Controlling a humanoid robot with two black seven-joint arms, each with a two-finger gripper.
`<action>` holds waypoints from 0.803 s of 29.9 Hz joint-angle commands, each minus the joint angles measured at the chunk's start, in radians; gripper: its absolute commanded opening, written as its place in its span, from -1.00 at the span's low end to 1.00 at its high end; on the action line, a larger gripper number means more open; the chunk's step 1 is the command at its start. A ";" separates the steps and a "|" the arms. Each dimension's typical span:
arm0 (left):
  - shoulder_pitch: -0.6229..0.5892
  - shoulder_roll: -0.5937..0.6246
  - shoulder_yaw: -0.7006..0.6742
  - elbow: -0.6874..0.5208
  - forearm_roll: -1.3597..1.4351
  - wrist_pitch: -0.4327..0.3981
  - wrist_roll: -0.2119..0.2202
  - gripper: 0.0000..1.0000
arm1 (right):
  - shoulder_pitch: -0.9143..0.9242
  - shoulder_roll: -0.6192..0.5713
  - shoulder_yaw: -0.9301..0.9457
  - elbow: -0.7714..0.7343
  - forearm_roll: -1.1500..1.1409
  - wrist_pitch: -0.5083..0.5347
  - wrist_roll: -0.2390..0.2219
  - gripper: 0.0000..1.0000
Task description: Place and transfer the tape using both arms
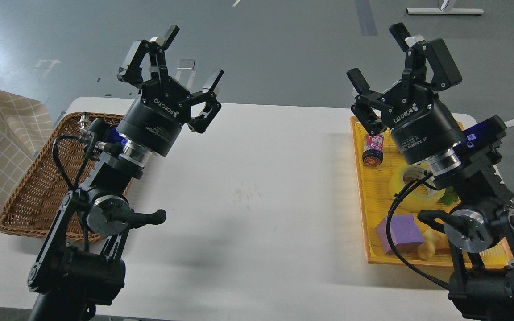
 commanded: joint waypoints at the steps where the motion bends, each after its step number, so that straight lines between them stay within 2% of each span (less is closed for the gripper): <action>1: 0.001 0.000 0.000 0.000 0.000 0.001 0.000 0.97 | 0.000 0.000 0.000 -0.004 -0.001 -0.005 0.000 1.00; 24: -0.006 0.000 0.000 0.000 0.000 0.010 -0.008 0.97 | 0.012 0.000 0.011 -0.001 -0.002 -0.010 0.008 1.00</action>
